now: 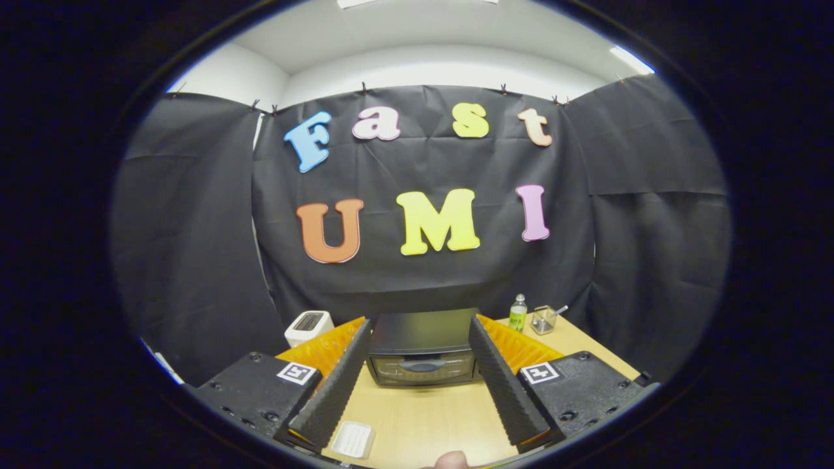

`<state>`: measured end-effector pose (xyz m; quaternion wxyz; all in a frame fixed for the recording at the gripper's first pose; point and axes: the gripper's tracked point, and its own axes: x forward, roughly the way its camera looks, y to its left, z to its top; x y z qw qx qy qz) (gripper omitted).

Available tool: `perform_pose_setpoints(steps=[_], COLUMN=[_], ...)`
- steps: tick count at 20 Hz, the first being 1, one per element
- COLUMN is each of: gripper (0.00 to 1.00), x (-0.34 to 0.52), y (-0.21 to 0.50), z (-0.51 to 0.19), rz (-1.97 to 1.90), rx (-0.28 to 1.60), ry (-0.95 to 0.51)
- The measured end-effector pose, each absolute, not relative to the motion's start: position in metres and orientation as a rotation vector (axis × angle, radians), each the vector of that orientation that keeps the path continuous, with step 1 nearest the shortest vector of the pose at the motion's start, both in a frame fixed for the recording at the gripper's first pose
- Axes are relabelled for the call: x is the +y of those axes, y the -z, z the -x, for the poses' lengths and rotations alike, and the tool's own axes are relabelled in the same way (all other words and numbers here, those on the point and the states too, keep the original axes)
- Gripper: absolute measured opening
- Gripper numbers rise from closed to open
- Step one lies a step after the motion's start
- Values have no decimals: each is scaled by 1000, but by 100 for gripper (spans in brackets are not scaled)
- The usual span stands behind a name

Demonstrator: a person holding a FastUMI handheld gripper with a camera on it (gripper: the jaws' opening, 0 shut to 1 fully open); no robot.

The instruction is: Open the toaster oven, put the food inside, and close the toaster oven door.

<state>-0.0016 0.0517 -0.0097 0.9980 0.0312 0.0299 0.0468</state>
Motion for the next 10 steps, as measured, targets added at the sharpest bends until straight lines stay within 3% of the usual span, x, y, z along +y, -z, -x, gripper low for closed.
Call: perform_pose_setpoints(steps=[10], gripper=[99], x=[24], y=[23], z=[34], rz=[-90], rx=[43], ry=[-61])
